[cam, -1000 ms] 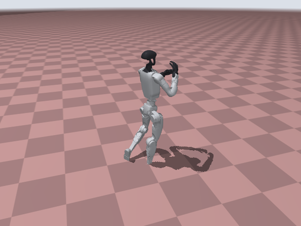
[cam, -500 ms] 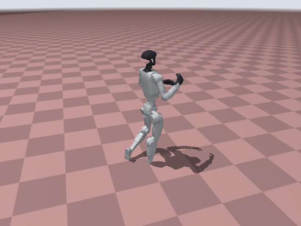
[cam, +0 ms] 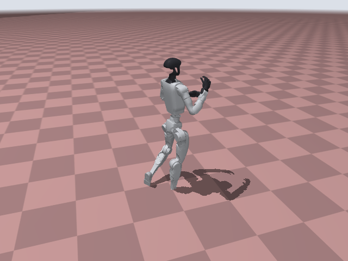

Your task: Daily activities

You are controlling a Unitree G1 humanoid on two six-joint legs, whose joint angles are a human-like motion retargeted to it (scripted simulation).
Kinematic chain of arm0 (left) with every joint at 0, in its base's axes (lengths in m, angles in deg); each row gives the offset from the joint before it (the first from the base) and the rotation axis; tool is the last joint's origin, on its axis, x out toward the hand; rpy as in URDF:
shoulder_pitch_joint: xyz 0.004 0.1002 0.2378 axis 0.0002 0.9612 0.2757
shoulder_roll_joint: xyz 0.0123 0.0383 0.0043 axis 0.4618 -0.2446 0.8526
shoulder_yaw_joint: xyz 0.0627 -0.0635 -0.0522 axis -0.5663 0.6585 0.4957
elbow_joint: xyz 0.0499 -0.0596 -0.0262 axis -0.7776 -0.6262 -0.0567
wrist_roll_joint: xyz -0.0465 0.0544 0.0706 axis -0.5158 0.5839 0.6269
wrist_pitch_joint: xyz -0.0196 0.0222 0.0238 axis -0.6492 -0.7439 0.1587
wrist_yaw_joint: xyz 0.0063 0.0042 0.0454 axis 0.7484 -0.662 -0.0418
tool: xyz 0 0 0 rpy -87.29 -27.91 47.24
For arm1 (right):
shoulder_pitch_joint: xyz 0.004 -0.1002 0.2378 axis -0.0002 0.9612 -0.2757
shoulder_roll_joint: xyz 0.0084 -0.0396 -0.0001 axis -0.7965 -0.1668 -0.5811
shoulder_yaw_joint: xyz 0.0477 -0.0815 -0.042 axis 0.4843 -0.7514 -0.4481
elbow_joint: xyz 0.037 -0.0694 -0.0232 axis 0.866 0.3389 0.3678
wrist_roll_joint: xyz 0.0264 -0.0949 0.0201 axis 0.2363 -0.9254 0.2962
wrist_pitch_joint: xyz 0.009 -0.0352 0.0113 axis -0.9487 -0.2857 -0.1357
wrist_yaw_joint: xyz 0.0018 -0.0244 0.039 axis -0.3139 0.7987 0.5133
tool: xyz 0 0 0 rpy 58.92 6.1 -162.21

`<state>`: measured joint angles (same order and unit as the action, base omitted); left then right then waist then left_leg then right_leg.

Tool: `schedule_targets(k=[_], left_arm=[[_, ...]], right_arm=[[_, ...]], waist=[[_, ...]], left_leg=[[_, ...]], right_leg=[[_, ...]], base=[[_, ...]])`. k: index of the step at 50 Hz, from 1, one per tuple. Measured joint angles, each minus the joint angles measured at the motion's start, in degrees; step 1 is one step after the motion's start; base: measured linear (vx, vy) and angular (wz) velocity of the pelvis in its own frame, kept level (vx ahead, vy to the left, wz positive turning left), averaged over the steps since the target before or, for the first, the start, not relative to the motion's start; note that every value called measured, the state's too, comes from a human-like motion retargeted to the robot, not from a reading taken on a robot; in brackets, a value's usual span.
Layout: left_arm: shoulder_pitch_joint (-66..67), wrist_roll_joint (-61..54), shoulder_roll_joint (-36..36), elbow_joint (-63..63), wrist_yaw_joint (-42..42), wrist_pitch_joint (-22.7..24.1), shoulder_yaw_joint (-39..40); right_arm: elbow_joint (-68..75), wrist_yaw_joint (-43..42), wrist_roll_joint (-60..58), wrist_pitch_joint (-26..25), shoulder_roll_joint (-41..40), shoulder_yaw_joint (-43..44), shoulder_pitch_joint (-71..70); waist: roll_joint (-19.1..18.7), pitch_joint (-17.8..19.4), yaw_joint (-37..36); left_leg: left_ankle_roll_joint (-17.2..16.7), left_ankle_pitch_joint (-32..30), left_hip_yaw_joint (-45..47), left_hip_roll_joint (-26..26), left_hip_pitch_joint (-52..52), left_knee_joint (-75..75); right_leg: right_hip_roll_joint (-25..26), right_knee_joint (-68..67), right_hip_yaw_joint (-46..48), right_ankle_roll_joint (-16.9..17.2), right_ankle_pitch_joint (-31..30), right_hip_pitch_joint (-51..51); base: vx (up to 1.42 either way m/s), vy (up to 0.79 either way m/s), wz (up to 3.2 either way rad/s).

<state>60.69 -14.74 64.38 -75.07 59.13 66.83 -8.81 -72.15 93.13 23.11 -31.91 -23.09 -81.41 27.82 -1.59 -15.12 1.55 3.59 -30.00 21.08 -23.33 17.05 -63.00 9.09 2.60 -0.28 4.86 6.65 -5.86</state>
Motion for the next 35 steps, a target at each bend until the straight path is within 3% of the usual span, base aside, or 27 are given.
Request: schedule_targets(k=[15,20,25,27,30,35], left_arm=[[-4.61,-4.32,1.45,6.2,-1.75,4.48,-3.89],[-5.77,-5.55,1.49,7.57,-4.5,6.16,-4.8],[-5.62,-6.09,1.46,8.49,-8.32,7.94,-4.99],[-5.9,-5.72,1.19,8.76,-10.79,8.81,-5.38],[-5.45,-4.97,2.09,9.21,-12.71,9.56,-5.47],[-3.87,-2.13,4.28,9.88,-16.57,10.71,-6.41]], right_arm=[[-4.48,-3.33,5.65,3.0,-0.71,1.34,-1.02],[-4.73,-5.74,7.71,4.73,-1.17,2.32,1.03],[-4.75,-8.8,8.71,6.55,-2.25,2.63,3.78],[-4.77,-10.58,8.64,7.58,-1.76,2.37,4.68],[-4.82,-11.6,8.71,8.23,-2.32,1.18,6.11],[-4.69,-12.65,8.79,9.23,-1.31,-2.28,7.46]], waist=[[-0.26,-1.27,2.88],[0.32,-1.99,3.92],[-0.62,-2.0,4.34],[0.96,-2.76,5.09],[-0.07,-2.49,4.77],[0.16,-2.25,4.3]], left_leg=[[2.15,0.0,4.32,-0.8,0.06,4.52],[1.59,0.08,4.86,1.2,0.69,6.61],[5.98,4.23,9.15,-0.67,-0.39,6.58],[4.35,3.25,7.94,2.99,0.21,8.7],[9.68,7.37,12.58,0.22,-1.33,8.3],[11.14,11.82,14.41,1.86,-2.41,9.27]], right_leg=[[-2.04,0.12,0.31,-0.24,-0.31,-2.03],[-4.27,-0.04,0.88,-0.07,0.39,-3.25],[-3.92,0.23,2.08,-0.02,0.16,-3.62],[-6.88,-0.15,2.47,0.28,1.32,-4.3],[-5.43,0.28,3.55,-0.07,0.58,-4.21],[-6.87,0.07,4.62,0.23,1.76,-4.08]], base=[[0.0,0.0,0.08],[0.02,0.0,0.3],[0.04,0.05,0.31],[0.06,0.0,0.58],[0.02,0.11,0.26],[0.06,0.06,0.4]])
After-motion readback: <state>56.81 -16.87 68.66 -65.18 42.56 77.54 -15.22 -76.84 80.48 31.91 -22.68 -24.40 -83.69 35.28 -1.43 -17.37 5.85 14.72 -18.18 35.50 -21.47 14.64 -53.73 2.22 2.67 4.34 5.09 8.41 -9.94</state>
